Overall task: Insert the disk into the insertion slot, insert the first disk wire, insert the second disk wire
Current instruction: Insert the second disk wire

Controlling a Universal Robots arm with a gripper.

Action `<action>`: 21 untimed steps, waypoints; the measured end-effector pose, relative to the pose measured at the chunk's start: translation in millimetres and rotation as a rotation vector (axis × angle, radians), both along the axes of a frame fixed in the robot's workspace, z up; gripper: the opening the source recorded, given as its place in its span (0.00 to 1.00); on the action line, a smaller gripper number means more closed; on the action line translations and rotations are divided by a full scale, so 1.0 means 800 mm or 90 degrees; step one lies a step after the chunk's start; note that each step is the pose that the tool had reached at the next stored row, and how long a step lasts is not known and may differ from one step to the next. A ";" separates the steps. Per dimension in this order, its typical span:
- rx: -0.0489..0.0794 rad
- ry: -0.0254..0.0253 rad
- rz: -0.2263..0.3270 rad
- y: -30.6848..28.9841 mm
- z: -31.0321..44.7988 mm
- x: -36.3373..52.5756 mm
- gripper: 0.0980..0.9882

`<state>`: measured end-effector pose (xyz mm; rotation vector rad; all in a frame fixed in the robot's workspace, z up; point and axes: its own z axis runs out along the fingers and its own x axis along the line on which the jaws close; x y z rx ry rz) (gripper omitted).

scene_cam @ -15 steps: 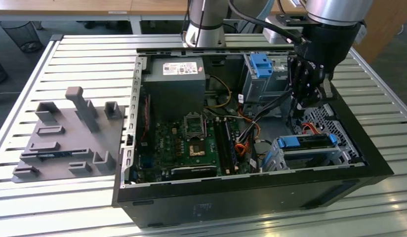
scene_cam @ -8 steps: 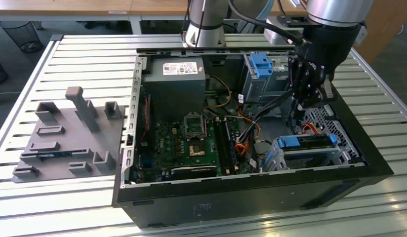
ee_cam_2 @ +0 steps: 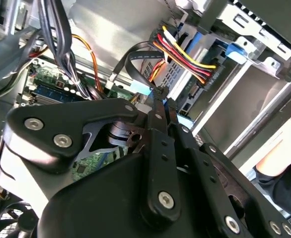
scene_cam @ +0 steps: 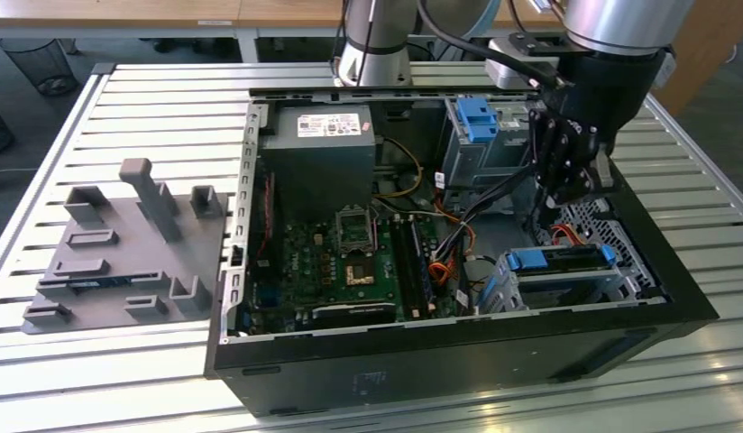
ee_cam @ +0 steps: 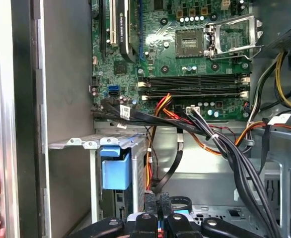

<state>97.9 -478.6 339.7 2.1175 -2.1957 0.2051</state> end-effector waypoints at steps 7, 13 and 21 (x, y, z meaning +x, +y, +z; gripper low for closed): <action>0.016 0.0000 0.000 -0.0098 -0.0001 0.000 0.06; 0.062 0.0000 0.000 -0.0142 -0.0002 0.000 0.06; 0.062 0.0000 0.000 -0.0264 -0.0006 0.000 0.06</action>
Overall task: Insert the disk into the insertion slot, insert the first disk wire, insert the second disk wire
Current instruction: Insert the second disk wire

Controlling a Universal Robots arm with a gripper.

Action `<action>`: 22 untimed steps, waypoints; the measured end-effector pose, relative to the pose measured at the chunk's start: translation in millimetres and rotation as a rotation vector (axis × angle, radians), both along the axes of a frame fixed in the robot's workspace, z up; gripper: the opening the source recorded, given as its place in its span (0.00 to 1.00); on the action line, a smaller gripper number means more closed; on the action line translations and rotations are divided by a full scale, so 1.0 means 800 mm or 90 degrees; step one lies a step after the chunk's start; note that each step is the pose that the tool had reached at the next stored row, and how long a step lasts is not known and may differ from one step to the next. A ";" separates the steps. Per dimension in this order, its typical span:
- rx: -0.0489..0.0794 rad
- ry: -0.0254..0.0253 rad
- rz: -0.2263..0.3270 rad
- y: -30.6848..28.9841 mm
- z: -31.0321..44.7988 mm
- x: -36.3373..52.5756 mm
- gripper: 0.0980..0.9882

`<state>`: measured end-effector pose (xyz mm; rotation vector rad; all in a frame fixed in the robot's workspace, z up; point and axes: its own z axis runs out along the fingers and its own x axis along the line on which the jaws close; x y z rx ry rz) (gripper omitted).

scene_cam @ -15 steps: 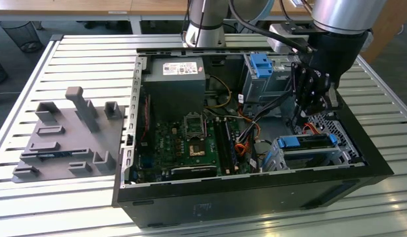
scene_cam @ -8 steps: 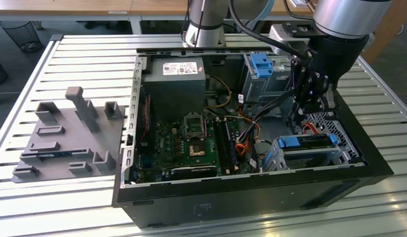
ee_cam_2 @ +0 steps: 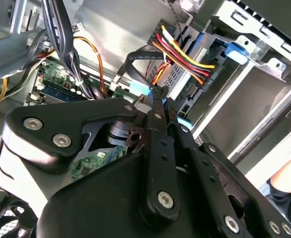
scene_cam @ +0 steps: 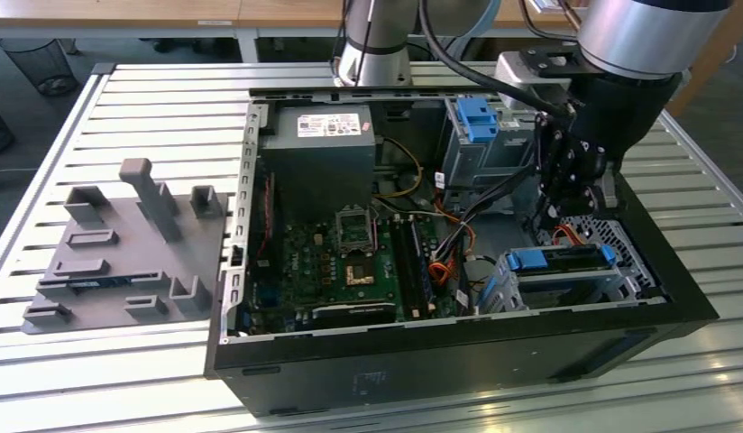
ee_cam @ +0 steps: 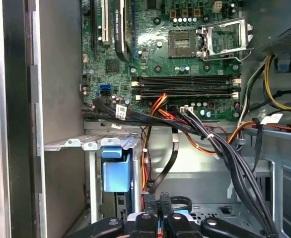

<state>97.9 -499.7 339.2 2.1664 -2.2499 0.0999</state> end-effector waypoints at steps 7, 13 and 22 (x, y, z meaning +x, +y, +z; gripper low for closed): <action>0.006 0.0000 0.000 -0.0028 0.0000 0.000 0.06; 0.032 0.0000 0.000 -0.0079 0.0000 0.000 0.06; 0.054 0.0000 0.000 -0.0245 -0.0001 0.000 0.06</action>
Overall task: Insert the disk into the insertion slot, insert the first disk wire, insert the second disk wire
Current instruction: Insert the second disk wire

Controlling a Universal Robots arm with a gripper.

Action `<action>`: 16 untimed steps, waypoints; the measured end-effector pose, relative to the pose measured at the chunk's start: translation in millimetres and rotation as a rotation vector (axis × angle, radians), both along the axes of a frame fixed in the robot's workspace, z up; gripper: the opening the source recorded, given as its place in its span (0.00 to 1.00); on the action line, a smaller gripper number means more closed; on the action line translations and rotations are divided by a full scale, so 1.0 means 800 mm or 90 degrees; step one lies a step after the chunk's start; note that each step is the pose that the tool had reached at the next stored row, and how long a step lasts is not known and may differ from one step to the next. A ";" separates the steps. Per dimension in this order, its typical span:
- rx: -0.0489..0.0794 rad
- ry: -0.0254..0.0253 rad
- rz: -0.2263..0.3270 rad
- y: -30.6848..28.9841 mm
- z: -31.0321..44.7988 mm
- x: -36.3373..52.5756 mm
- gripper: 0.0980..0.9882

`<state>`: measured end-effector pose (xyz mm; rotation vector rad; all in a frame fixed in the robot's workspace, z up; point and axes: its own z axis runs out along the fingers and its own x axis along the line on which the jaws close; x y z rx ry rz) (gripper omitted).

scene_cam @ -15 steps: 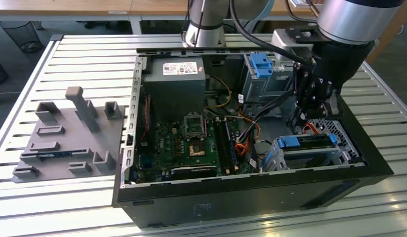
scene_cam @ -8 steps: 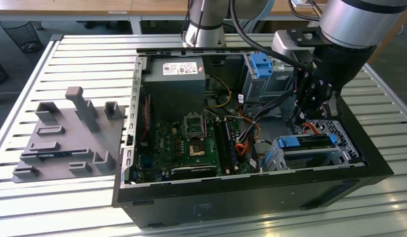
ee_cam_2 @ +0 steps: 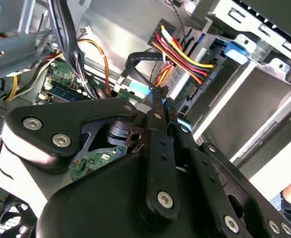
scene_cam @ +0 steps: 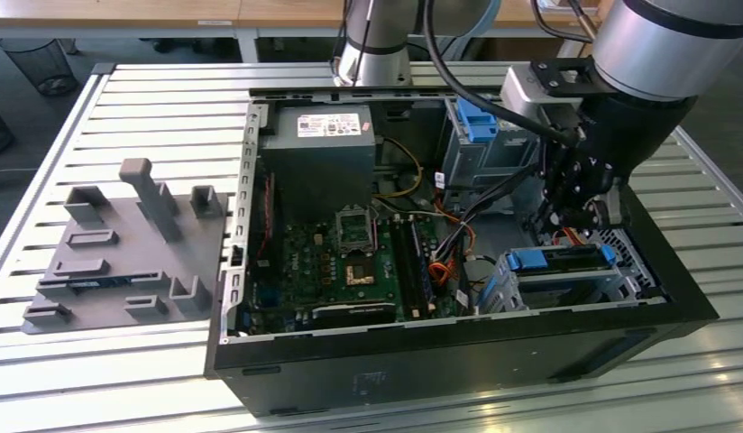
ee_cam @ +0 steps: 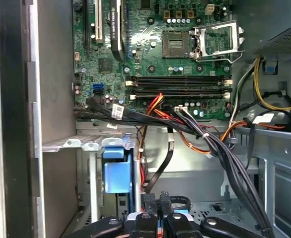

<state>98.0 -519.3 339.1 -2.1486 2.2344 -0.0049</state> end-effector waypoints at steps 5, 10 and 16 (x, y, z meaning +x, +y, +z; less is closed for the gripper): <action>0.007 0.0000 0.000 -0.0106 -0.0001 0.000 0.06; 0.026 0.0000 0.000 -0.0183 -0.0004 0.000 0.06; 0.027 0.0000 0.000 -0.0268 -0.0009 0.000 0.06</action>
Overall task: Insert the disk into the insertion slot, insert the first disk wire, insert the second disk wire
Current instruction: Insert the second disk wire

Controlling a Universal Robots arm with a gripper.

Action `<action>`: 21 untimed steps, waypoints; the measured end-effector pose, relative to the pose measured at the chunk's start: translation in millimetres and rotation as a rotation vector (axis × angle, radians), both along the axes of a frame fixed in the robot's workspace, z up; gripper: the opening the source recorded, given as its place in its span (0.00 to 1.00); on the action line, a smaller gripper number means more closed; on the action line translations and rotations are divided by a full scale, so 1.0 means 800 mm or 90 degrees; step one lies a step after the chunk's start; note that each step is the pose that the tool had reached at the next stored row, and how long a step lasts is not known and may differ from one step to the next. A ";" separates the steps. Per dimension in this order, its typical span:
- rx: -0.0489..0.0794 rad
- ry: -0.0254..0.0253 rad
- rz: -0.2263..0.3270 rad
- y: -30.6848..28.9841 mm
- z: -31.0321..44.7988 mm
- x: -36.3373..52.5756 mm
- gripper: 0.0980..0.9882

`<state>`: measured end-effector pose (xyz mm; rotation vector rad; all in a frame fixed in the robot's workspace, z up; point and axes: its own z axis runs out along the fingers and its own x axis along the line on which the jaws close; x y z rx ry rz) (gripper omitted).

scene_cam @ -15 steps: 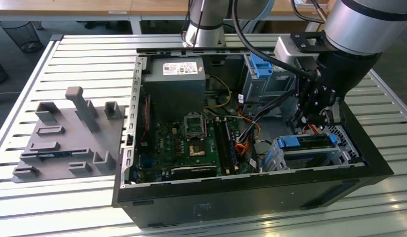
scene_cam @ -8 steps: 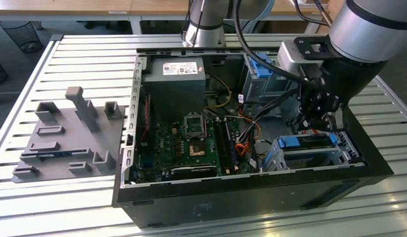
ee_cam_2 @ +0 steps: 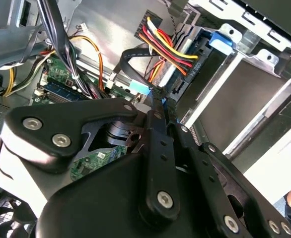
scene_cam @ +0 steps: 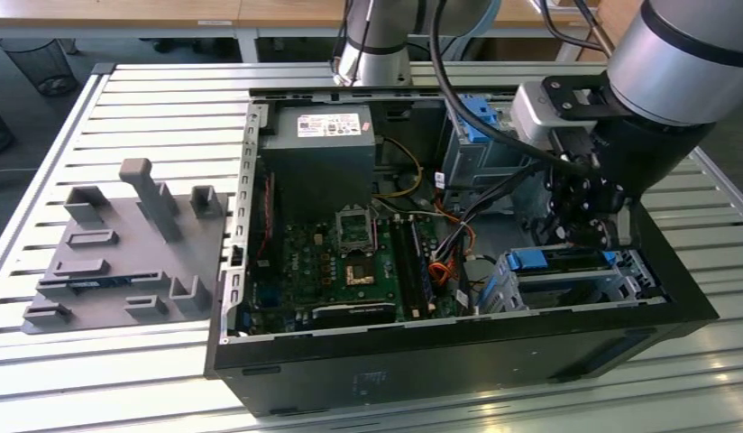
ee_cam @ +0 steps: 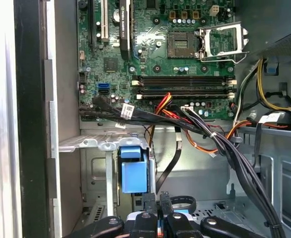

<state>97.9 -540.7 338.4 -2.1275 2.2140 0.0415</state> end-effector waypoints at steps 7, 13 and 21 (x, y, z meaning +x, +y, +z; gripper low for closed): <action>0.001 0.0000 0.000 -0.0078 -0.0005 0.000 0.06; 0.002 0.0000 0.000 -0.0084 -0.0010 0.003 0.06; 0.002 0.0000 0.000 -0.0117 -0.0022 0.005 0.06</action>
